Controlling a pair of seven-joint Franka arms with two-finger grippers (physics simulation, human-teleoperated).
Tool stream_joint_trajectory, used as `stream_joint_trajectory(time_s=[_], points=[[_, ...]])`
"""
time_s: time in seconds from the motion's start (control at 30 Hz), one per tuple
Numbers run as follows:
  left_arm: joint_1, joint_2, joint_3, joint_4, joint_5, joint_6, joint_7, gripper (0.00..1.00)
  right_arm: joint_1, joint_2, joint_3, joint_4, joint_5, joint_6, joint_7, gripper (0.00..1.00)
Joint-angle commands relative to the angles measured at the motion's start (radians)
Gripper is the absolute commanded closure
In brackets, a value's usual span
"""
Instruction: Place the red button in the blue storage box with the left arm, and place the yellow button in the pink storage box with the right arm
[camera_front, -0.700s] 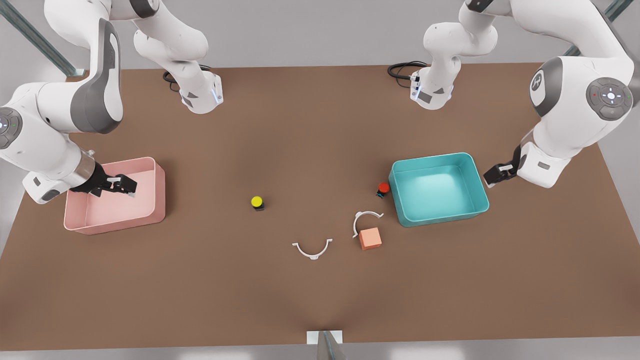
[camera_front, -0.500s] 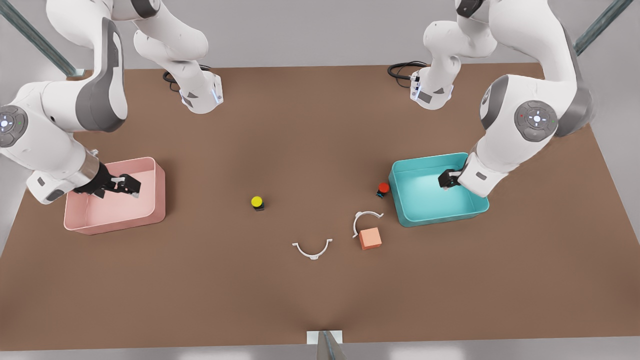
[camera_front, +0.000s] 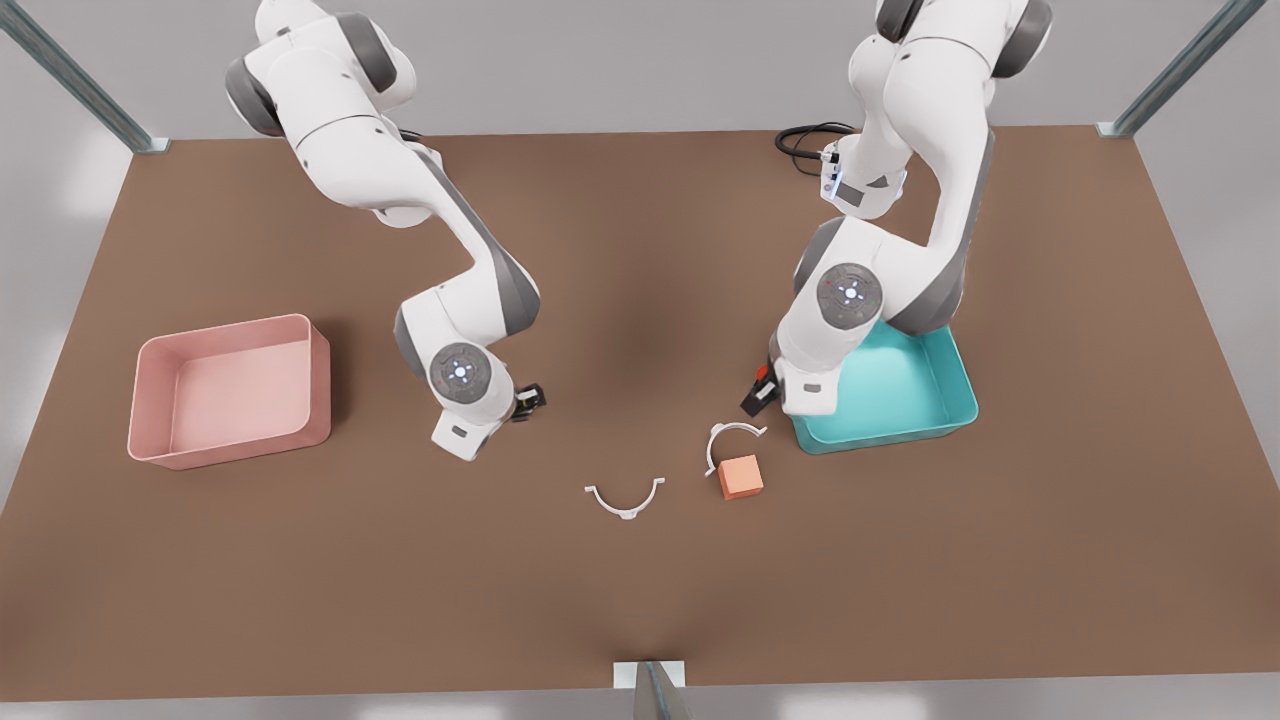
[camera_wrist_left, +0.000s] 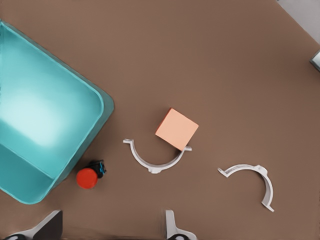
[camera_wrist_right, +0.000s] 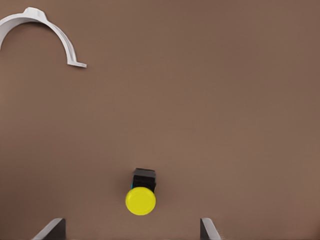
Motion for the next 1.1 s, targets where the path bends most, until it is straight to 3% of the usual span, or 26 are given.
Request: stream_joint_trajectory(time_s=[0.0,0.37,0.7,1.07], points=[[-0.013,-0.023,0.0,-0.043,0.001,0.086,-1.058,0.0,0.003,0.0,0.005,-0.029,-0.001,0.084,0.25,0.0],[-0.021,-0.12,0.0,-0.37,0.018,0.293,-1.255,0.0,-0.005,-0.067,0.008,-0.239,-0.001,0.196,0.245,0.0],[-0.018,-0.047,0.004,-0.416,0.018,0.387,-1.256,0.0,-0.023,-0.055,0.005,-0.345,-0.01,0.454,0.244,0.0],[-0.028,-0.026,0.004,-0.488,0.018,0.455,-1.253,0.0,-0.022,-0.029,0.005,-0.423,-0.008,0.495,0.245,0.0]])
